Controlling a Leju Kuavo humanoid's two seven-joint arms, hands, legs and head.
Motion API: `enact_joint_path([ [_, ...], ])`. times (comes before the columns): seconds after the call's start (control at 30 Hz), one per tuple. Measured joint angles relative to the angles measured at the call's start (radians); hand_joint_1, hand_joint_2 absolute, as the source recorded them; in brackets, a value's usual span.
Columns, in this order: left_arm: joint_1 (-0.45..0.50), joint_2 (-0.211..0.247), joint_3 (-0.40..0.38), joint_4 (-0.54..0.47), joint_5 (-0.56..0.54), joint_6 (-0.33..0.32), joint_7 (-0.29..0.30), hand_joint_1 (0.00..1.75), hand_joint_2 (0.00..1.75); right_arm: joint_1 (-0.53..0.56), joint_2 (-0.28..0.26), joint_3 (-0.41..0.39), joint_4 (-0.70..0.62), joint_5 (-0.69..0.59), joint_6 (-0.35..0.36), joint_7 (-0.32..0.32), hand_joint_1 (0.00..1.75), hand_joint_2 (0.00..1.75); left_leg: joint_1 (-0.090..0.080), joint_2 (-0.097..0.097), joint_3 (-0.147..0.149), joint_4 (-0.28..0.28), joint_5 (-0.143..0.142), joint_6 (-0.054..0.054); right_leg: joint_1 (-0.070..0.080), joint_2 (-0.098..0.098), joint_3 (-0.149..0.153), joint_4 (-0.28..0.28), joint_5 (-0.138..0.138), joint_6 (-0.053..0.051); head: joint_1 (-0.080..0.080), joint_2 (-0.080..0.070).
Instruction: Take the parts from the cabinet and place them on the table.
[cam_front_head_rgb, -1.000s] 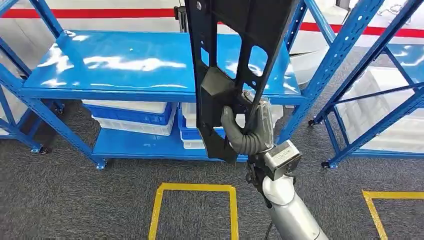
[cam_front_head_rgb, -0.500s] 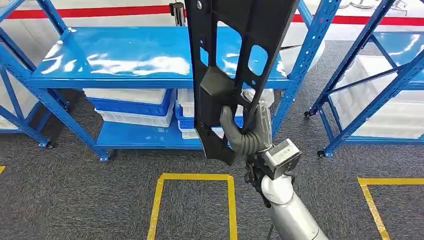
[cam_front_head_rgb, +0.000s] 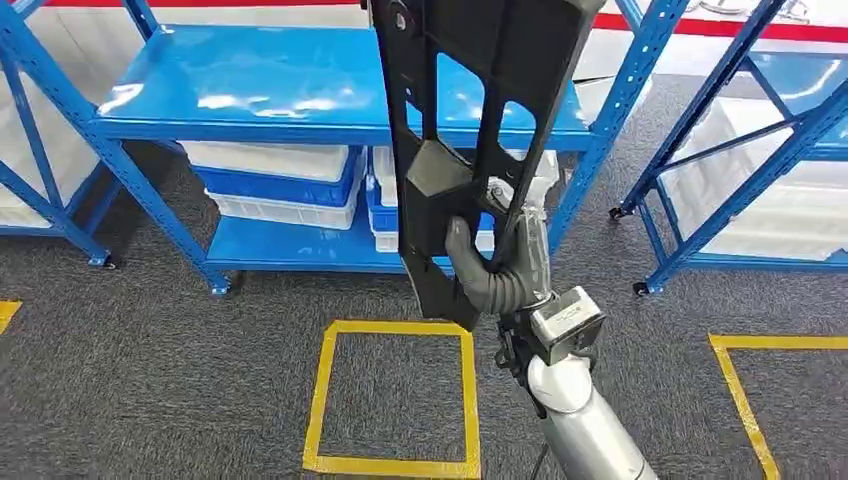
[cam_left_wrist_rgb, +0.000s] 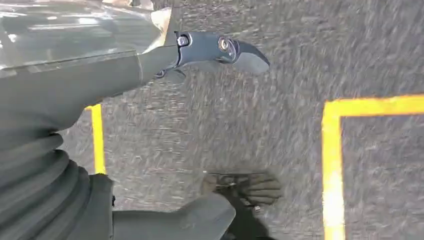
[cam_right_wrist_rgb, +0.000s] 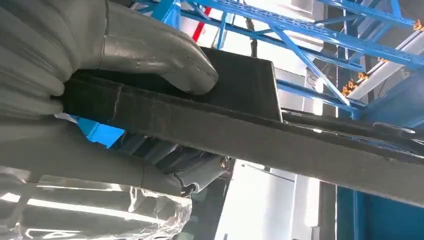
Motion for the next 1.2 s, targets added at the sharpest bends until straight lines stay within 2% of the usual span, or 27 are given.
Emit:
enact_joint_path([
  [0.07,-0.001,0.000,0.000,0.000,0.000,0.000,0.000,0.00,1.75,-0.003,0.001,0.000,0.000,0.002,0.000,-0.002,1.75,1.75,-0.007,-0.002,-0.015,0.004,0.020,-0.010,0.007,0.000,0.144,-0.194,-0.038,-0.019,0.002,0.000],
  [0.1,0.000,0.000,0.000,0.000,-0.002,-0.001,0.000,0.00,1.75,-0.003,0.001,0.000,-0.002,0.002,-0.001,-0.005,1.75,1.75,-0.007,0.000,-0.016,0.001,0.036,-0.016,0.013,0.006,0.149,-0.235,-0.055,-0.028,-0.004,0.000],
  [0.17,-0.001,0.000,0.000,0.000,-0.002,-0.001,0.000,0.00,1.75,-0.002,0.000,0.000,-0.002,0.003,-0.005,-0.012,1.75,1.75,-0.004,0.000,-0.018,-0.012,0.065,-0.024,0.016,0.007,0.125,-0.217,-0.039,-0.034,-0.003,0.000],
  [0.2,0.001,0.002,0.000,0.000,-0.003,-0.002,0.000,0.00,1.75,0.001,-0.002,0.000,-0.001,0.004,-0.007,-0.014,1.75,1.75,-0.006,-0.004,-0.026,-0.013,0.071,-0.032,0.003,0.006,0.118,-0.220,-0.026,-0.045,-0.006,0.000],
  [0.23,0.000,0.003,0.000,0.000,-0.006,-0.003,0.000,0.00,1.75,0.003,-0.002,0.001,0.000,0.007,-0.009,-0.016,1.75,1.75,0.000,-0.007,-0.034,-0.002,0.036,-0.037,-0.007,0.001,0.106,-0.219,-0.013,-0.054,-0.010,0.000],
  [0.27,0.000,0.003,0.000,0.000,-0.007,-0.006,-0.001,0.00,1.75,0.003,-0.002,0.001,0.000,0.011,-0.013,-0.018,1.75,1.75,0.003,-0.005,-0.044,0.032,-0.028,-0.043,-0.006,0.001,0.094,-0.220,-0.004,-0.068,-0.010,0.000],
  [0.3,0.000,0.003,0.000,0.000,-0.009,-0.007,-0.005,0.00,1.75,0.003,0.000,0.001,-0.002,0.016,-0.018,-0.018,1.75,1.75,0.005,-0.007,-0.058,0.104,-0.103,-0.049,-0.003,0.000,0.078,-0.220,0.008,-0.080,-0.016,0.000],
  [0.33,0.000,0.003,0.000,0.000,-0.013,-0.007,-0.008,0.00,1.75,0.005,0.000,0.001,-0.002,0.030,-0.024,-0.020,1.75,1.75,0.006,-0.007,-0.070,0.174,-0.151,-0.054,0.000,-0.001,0.066,-0.220,0.020,-0.082,-0.014,0.000],
  [0.37,0.000,0.003,0.000,0.000,-0.017,-0.006,-0.009,0.00,1.75,0.007,0.000,0.002,-0.002,0.043,-0.031,-0.021,1.75,1.75,0.008,-0.007,-0.082,0.245,-0.167,-0.060,0.001,-0.004,0.052,-0.219,0.032,-0.083,-0.014,0.000],
  [0.4,-0.001,0.003,0.000,0.000,-0.018,-0.006,-0.010,0.00,1.75,0.012,0.000,0.002,-0.002,0.057,-0.037,-0.023,1.75,1.75,0.011,-0.007,-0.086,0.295,-0.142,-0.063,0.002,-0.006,0.043,-0.217,0.043,-0.081,-0.015,0.000],
  [0.43,-0.001,0.003,0.000,0.000,-0.018,-0.006,-0.010,0.00,1.75,0.019,-0.001,0.002,-0.002,0.064,-0.038,-0.025,1.75,1.75,0.014,-0.007,-0.076,0.312,-0.095,-0.066,0.002,-0.008,0.028,-0.214,0.053,-0.078,-0.014,0.000],
  [0.47,-0.001,0.004,0.000,0.000,-0.018,-0.005,-0.010,0.00,1.75,0.026,-0.002,0.002,-0.002,0.077,-0.040,-0.029,1.75,1.75,0.017,-0.006,-0.045,0.289,-0.050,-0.066,0.001,-0.008,0.013,-0.210,0.061,-0.074,-0.016,0.000],
  [0.5,-0.001,0.004,0.000,0.000,-0.018,-0.003,-0.009,0.00,1.75,0.031,-0.002,0.003,-0.002,0.083,-0.041,-0.030,1.75,1.75,0.020,-0.002,0.009,0.226,-0.031,-0.066,-0.001,-0.010,0.000,-0.204,0.067,-0.070,-0.015,0.000],
  [0.53,-0.001,0.004,0.000,0.000,-0.017,-0.001,-0.009,0.00,1.75,0.033,-0.003,0.003,-0.002,0.087,-0.042,-0.030,1.75,1.75,0.021,0.007,0.084,0.125,-0.047,-0.064,-0.001,-0.011,-0.007,-0.197,0.071,-0.064,-0.015,0.000],
  [0.57,-0.004,0.005,0.000,0.000,-0.017,-0.001,-0.009,0.00,1.75,0.035,-0.002,0.003,-0.004,0.094,-0.043,-0.031,1.75,1.75,0.013,0.015,0.138,0.048,-0.093,-0.061,0.006,-0.013,-0.015,-0.193,0.073,-0.059,-0.016,0.000],
  [0.63,-0.007,0.005,-0.001,-0.001,-0.018,0.000,-0.010,0.00,1.75,0.034,-0.002,0.004,-0.005,0.102,-0.047,-0.031,1.75,1.75,0.006,0.009,0.139,0.013,-0.107,-0.045,0.006,-0.024,-0.020,-0.190,0.083,-0.045,-0.013,0.000],
  [0.7,-0.007,0.005,-0.001,-0.001,-0.018,0.001,-0.011,0.00,1.75,0.035,0.000,0.006,-0.008,0.110,-0.047,-0.028,1.75,1.75,0.003,0.005,0.139,-0.011,-0.113,-0.021,0.008,-0.032,-0.030,-0.190,0.093,-0.029,-0.013,0.000],
  [0.73,-0.005,0.004,-0.001,0.000,-0.018,0.001,-0.011,0.00,1.75,0.035,0.000,0.007,-0.008,0.111,-0.047,-0.026,1.75,1.75,0.012,0.006,0.139,-0.021,-0.102,-0.007,0.010,-0.029,-0.045,-0.176,0.084,-0.027,-0.011,0.000],
  [0.8,-0.005,0.002,0.000,0.000,-0.019,0.001,-0.008,0.00,1.75,0.033,0.000,0.009,-0.012,0.116,-0.047,-0.023,1.75,1.75,0.006,0.000,0.123,-0.023,-0.086,0.009,0.006,-0.012,-0.090,-0.067,0.008,-0.041,-0.007,0.000],
  [0.87,-0.006,0.002,0.000,0.000,-0.019,0.001,-0.008,0.00,1.75,0.035,-0.001,0.010,-0.013,0.118,-0.046,-0.016,1.75,1.75,0.003,-0.008,0.106,-0.022,-0.074,0.011,0.004,-0.008,-0.147,0.079,-0.056,-0.049,-0.007,0.000],
  [0.9,-0.005,0.002,0.000,0.000,-0.019,0.001,-0.008,0.00,1.75,0.036,-0.001,0.010,-0.013,0.119,-0.046,-0.016,1.75,1.75,0.001,-0.012,0.098,-0.021,-0.068,0.011,0.004,-0.006,-0.160,0.125,-0.071,-0.045,-0.007,0.000],
  [0.93,-0.005,0.002,0.000,0.000,-0.019,0.001,-0.008,0.00,1.75,0.038,-0.002,0.010,-0.013,0.118,-0.046,-0.016,1.75,1.75,0.001,-0.017,0.091,-0.021,-0.062,0.010,0.004,-0.004,-0.147,0.114,-0.065,-0.037,-0.008,0.000],
  [0.97,-0.004,0.002,0.000,0.000,-0.019,0.001,-0.007,0.00,1.75,0.038,-0.001,0.010,-0.013,0.119,-0.045,-0.014,1.75,1.75,0.000,-0.023,0.087,-0.021,-0.058,0.007,0.004,-0.004,-0.107,0.058,-0.044,-0.029,-0.007,0.000],
  [1.03,-0.004,0.001,-0.001,0.000,-0.019,0.001,-0.007,0.00,1.75,0.037,-0.001,0.010,-0.014,0.119,-0.044,-0.014,1.75,1.75,0.000,-0.034,0.084,-0.020,-0.051,0.001,0.003,0.011,0.004,-0.124,0.012,-0.018,-0.007,0.000],
  [1.07,-0.004,0.001,-0.001,0.000,-0.019,0.000,-0.007,0.00,1.75,0.036,0.000,0.010,-0.016,0.119,-0.042,-0.014,1.75,1.75,0.000,-0.040,0.082,-0.020,-0.047,-0.004,0.002,0.037,0.045,-0.202,0.016,-0.026,-0.006,0.000],
  [1.1,-0.005,0.001,-0.001,0.000,-0.020,0.000,-0.007,0.00,1.75,0.035,0.002,0.011,-0.016,0.119,-0.040,-0.014,1.75,1.75,-0.009,-0.044,0.078,-0.017,-0.045,-0.008,0.008,0.032,0.045,-0.209,0.024,-0.032,-0.007,0.000],
  [1.2,-0.003,0.001,-0.001,0.000,-0.024,-0.003,-0.007,0.00,1.75,0.035,0.005,0.011,-0.021,0.125,-0.034,-0.012,1.75,1.75,-0.005,-0.052,0.070,-0.018,-0.032,-0.027,0.010,0.020,0.041,-0.202,0.034,-0.046,-0.008,0.000],
])
